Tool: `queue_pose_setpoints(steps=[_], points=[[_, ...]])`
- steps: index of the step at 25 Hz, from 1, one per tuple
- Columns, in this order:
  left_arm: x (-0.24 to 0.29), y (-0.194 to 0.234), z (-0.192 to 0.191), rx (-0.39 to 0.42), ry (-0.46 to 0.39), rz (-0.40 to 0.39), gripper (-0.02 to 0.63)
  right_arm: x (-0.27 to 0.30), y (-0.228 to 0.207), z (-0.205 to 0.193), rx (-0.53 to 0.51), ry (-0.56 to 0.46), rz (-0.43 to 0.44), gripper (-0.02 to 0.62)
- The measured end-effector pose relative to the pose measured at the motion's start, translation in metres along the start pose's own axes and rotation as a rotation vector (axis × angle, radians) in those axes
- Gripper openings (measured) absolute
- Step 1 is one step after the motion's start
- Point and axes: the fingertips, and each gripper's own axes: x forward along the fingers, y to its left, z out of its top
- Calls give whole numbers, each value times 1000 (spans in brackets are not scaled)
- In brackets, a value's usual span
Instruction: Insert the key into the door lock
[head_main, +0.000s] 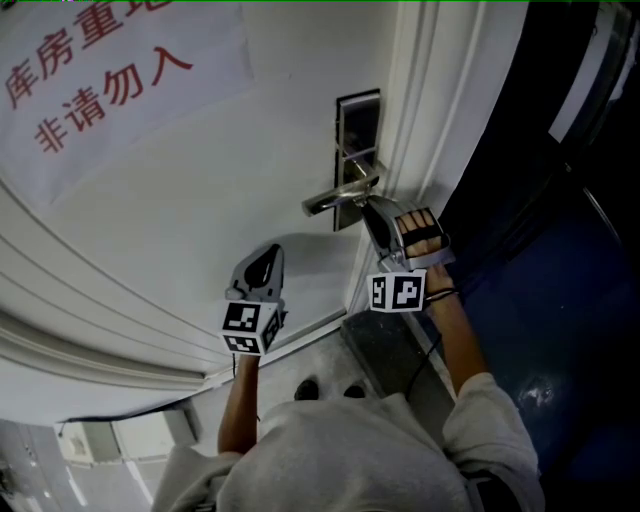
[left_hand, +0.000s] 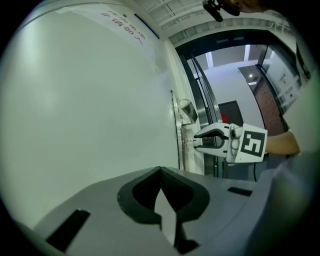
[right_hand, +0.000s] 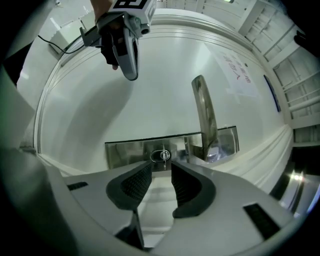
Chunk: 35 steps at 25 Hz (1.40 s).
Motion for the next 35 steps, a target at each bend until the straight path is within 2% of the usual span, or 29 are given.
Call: queue_pose_setpoints(steps=[5, 9, 12, 20, 22, 32, 35], points=[[8, -10, 2, -5, -4, -26, 17, -22, 1, -9, 41, 11, -12, 125], [17, -21, 2, -3, -4, -57, 17, -41, 3, -18, 73, 34, -23, 62], [25, -31, 2, -2, -2, -84, 17, -55, 7, -28, 101, 64, -21, 39], [46, -56, 0, -5, 1, -155, 17, -85, 14, -52, 229, 125, -34, 29], [50, -62, 0, -5, 1, -172, 17, -90, 11, -56, 310, 138, -47, 29], [61, -77, -3, -10, -2, -224, 17, -131, 14, -94, 954, 207, -139, 23], [63, -87, -5, -5, -1, -250, 17, -147, 18, -109, 1107, 248, -184, 23]])
